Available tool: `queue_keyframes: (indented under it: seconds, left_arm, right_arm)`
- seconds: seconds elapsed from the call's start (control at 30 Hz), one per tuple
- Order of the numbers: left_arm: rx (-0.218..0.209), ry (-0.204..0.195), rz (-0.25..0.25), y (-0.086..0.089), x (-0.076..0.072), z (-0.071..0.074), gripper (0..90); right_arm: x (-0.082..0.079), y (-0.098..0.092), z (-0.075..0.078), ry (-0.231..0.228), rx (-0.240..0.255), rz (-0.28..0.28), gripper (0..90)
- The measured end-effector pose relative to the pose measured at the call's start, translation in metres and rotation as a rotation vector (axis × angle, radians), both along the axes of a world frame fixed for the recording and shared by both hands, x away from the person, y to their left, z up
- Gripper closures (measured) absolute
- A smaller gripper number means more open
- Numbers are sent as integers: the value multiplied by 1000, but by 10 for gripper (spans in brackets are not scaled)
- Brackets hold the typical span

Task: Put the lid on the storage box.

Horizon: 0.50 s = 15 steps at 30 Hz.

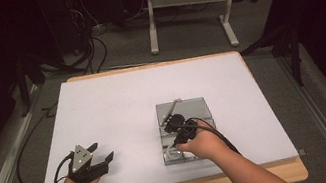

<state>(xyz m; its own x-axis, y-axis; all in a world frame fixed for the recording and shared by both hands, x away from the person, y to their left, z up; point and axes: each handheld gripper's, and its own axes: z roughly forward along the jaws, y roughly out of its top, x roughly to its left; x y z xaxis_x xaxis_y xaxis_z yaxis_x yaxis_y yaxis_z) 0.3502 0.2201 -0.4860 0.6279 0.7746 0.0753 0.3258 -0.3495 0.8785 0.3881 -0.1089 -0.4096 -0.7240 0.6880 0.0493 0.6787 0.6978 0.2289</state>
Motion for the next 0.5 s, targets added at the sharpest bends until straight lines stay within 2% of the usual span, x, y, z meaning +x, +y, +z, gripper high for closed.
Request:
queue_keyframes:
  seconds: [0.03,0.33,0.4,0.5]
  left_arm:
    - [0,1,0,0,0,0,321]
    - [1,0,1,0,0,0,321]
    - [2,-1,1,0,0,0,321]
    - [2,-2,1,0,0,0,321]
  right_arm:
    - [-1,1,-1,8,-3,-13,826]
    - [-2,9,-9,24,6,25,827]
    - [-1,9,-9,22,7,33,809]
    - [-2,8,-8,18,14,11,766]
